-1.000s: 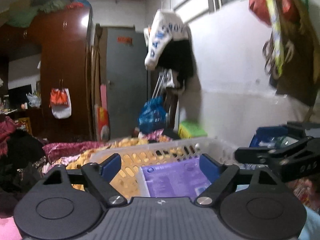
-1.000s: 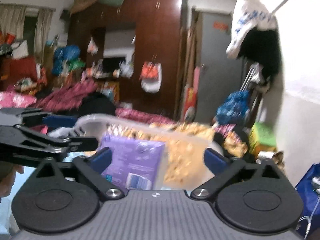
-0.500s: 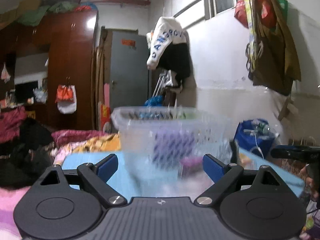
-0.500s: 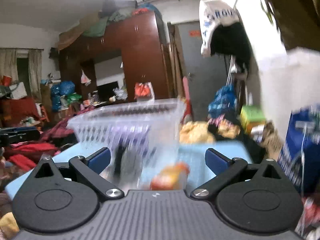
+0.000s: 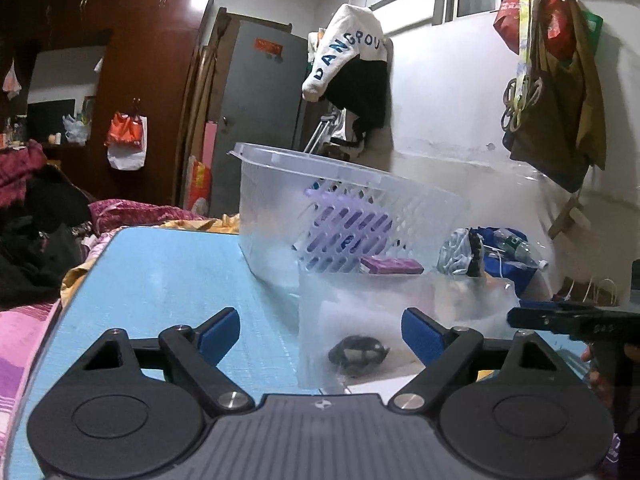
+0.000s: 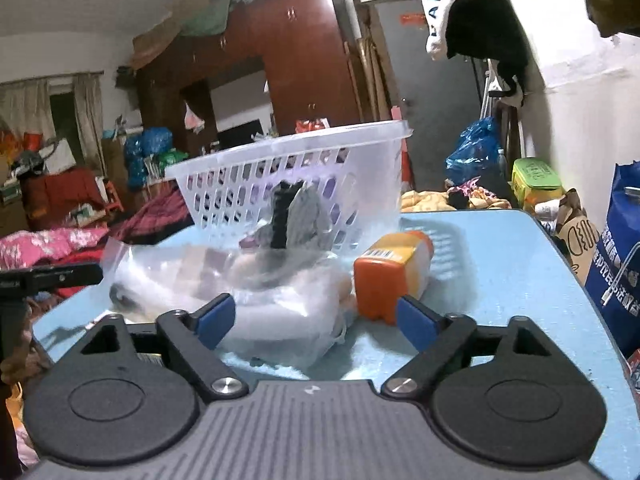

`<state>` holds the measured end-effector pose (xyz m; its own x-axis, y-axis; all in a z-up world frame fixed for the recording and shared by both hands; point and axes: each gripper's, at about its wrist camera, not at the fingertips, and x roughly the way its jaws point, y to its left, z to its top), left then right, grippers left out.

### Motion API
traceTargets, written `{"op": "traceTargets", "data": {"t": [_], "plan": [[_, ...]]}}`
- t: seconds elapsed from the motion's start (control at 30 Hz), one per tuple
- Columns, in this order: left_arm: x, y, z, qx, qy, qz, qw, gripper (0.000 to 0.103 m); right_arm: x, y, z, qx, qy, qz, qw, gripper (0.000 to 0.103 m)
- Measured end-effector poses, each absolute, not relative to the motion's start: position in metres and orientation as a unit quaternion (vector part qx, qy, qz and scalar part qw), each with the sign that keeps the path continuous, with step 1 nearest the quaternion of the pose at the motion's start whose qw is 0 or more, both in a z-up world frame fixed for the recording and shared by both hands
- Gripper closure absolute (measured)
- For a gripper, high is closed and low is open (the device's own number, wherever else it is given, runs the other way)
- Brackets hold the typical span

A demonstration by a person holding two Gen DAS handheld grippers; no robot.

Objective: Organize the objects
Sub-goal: 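Pinch the clear plastic bag with both grippers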

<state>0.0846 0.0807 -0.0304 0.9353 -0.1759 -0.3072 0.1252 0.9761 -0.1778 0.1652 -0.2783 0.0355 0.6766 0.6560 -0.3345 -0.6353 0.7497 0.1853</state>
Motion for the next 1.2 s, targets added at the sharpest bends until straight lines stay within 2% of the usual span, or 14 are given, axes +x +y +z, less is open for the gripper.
{"op": "traceTargets", "data": {"t": [0.27, 0.33, 0.4, 0.63, 1.0, 1.2], "plan": [[0.088, 0.076, -0.038, -0.079, 0.175, -0.093, 0.977, 0.034, 0.157, -0.278, 0.022, 0.026, 0.197, 0.364, 0.91, 0.038], [0.088, 0.073, -0.039, -0.076, 0.176, -0.1, 0.976, 0.046, 0.155, -0.279, 0.021, 0.025, 0.198, 0.37, 0.908, 0.046], [0.088, 0.069, -0.039, -0.071, 0.178, -0.103, 0.976, 0.054, 0.153, -0.278, 0.021, 0.023, 0.194, 0.368, 0.909, 0.05], [0.082, 0.058, -0.038, -0.05, 0.166, -0.087, 0.981, 0.074, 0.146, -0.277, 0.024, 0.006, 0.184, 0.357, 0.916, 0.07], [0.075, 0.061, -0.037, -0.048, 0.149, -0.087, 0.984, 0.085, 0.139, -0.276, 0.026, -0.02, 0.163, 0.355, 0.92, 0.09], [0.068, 0.058, -0.035, -0.038, 0.132, -0.09, 0.986, 0.087, 0.131, -0.277, 0.03, -0.032, 0.146, 0.352, 0.924, 0.091]]}}
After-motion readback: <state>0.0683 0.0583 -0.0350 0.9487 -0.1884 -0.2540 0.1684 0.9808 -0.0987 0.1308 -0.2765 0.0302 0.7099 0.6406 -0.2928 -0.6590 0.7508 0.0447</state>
